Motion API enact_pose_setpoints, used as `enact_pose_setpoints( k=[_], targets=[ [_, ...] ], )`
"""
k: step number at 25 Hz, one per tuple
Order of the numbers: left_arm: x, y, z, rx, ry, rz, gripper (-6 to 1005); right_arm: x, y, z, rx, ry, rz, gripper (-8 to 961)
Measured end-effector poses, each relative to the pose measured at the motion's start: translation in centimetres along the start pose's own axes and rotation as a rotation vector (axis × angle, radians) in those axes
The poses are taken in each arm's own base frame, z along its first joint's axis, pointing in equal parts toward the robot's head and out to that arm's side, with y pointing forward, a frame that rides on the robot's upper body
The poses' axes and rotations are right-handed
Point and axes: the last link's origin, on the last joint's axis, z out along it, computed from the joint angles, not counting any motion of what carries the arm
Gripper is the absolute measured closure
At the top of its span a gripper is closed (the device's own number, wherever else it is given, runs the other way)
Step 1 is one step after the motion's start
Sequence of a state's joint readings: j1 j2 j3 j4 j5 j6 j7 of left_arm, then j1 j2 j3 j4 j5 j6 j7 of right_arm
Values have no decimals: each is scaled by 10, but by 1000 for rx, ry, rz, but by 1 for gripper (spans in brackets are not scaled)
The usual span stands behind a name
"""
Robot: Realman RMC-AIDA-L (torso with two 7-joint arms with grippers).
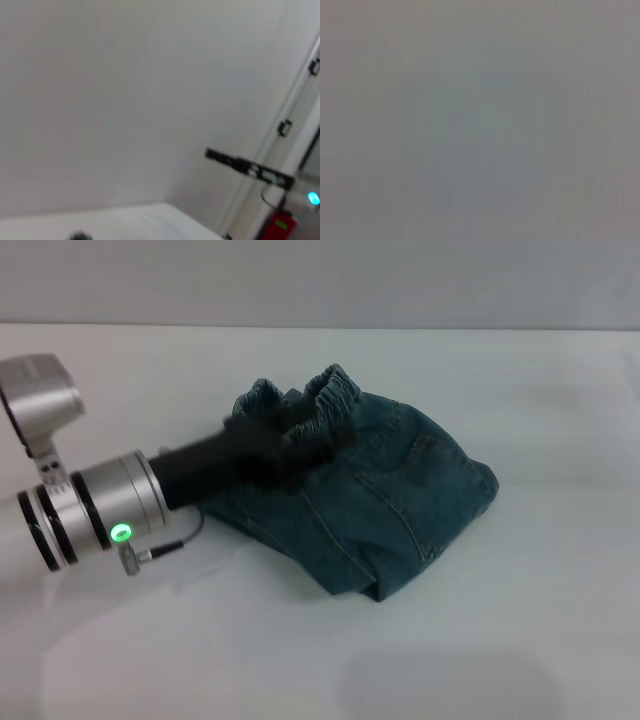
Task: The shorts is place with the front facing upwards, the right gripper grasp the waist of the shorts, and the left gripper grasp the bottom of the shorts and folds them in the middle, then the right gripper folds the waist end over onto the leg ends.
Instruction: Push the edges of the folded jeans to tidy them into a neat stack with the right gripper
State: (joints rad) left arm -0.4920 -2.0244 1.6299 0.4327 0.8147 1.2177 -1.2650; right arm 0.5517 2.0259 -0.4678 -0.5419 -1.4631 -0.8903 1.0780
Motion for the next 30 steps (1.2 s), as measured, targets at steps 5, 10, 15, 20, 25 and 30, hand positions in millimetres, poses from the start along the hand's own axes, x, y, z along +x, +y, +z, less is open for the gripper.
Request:
enact_pose_setpoints(
  k=[5, 10, 15, 20, 25, 30],
  targets=[
    [-18, 6, 8, -32, -120, -6, 229, -1, 1, 4, 2, 3, 0, 500],
    [-26, 1, 15, 1, -189, 5, 229, 0, 1, 5, -2, 10, 5, 499],
    [-26, -9, 20, 64, -215, 17, 229, 5, 2, 1, -4, 16, 12, 499],
    [-21, -18, 25, 118, -217, 34, 229, 14, 4, -1, -4, 32, 36, 500],
    [-10, -24, 31, 145, -195, 47, 229, 17, 5, -1, -3, 44, 42, 500],
    [-5, -33, 33, 208, -189, 36, 229, 18, 6, -1, 0, 44, 46, 500]
  ],
)
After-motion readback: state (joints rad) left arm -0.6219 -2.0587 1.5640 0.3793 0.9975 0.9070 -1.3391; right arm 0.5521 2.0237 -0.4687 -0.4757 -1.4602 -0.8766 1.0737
